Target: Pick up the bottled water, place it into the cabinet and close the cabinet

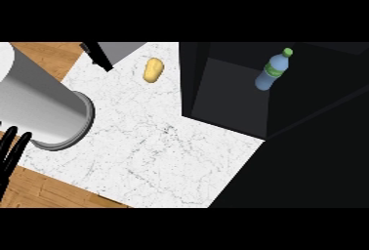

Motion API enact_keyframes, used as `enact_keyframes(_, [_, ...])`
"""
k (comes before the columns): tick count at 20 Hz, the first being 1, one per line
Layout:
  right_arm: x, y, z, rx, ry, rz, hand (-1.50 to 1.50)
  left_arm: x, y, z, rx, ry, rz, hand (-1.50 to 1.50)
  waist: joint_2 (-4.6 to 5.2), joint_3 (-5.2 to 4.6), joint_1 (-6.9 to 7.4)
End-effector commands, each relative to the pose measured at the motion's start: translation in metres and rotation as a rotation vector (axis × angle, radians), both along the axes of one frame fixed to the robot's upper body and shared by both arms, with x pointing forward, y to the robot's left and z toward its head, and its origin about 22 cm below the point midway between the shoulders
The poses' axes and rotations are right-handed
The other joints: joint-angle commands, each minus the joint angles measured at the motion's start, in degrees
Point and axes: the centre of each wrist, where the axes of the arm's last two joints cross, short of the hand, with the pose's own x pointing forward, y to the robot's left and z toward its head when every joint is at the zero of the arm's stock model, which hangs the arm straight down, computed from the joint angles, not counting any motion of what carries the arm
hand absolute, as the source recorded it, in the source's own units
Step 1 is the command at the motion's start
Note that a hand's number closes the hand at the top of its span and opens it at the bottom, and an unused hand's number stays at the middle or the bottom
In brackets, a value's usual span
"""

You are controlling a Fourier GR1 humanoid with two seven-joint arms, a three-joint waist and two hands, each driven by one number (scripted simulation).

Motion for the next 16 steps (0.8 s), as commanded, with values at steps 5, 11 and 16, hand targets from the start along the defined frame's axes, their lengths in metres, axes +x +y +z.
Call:
enact_keyframes(5, [0.025,0.023,-0.007,0.025,0.091,-0.097,1.5,0.0,0.006,-0.003,-0.003,0.014,0.002,-1.5,0.09,0.32,-0.93])
enact_keyframes(11, [0.059,0.037,0.002,-0.134,0.02,-0.124,1.5,0.001,0.011,-0.001,0.009,0.02,0.018,-1.5,-0.96,0.49,-1.87])
enact_keyframes(16, [0.093,0.059,0.007,-0.197,0.028,-0.165,1.5,0.002,0.014,0.0,0.004,0.029,0.026,-1.5,-1.27,0.66,-2.5])
